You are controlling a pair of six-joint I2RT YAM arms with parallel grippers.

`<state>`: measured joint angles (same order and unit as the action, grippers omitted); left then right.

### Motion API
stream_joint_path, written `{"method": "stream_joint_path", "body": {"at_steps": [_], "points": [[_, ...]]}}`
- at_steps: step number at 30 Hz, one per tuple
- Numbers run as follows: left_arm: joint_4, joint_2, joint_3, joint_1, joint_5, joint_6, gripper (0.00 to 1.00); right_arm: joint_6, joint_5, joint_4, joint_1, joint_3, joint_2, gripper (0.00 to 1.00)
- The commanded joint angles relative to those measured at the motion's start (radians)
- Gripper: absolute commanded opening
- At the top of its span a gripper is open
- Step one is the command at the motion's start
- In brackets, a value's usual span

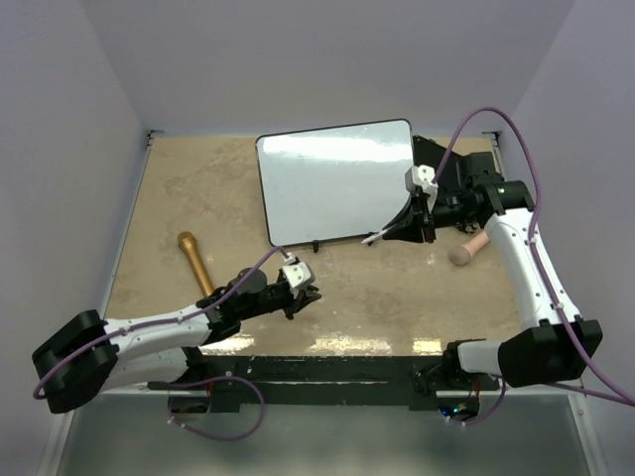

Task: Write a sentence on the whiteboard
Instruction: Place the pen cap at the center of the board.

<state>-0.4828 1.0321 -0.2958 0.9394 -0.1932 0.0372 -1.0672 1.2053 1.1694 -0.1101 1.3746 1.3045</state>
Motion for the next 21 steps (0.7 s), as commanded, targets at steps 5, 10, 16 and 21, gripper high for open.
{"method": "stream_joint_path", "body": {"at_steps": [5,10,16,21], "points": [[0.006,0.216,-0.105,-0.01,0.227,0.2,0.04,0.124,0.069,-0.211,0.006,-0.144,0.003,0.0],[0.027,0.27,-0.132,-0.037,0.327,0.279,0.18,0.148,0.076,-0.253,0.004,-0.178,-0.03,0.0],[0.085,0.362,-0.164,-0.082,0.363,0.343,0.31,0.176,0.079,-0.275,0.006,-0.201,-0.048,0.0],[0.133,0.347,-0.196,-0.102,0.38,0.372,0.48,0.179,0.073,-0.275,0.004,-0.21,-0.062,0.0]]}}
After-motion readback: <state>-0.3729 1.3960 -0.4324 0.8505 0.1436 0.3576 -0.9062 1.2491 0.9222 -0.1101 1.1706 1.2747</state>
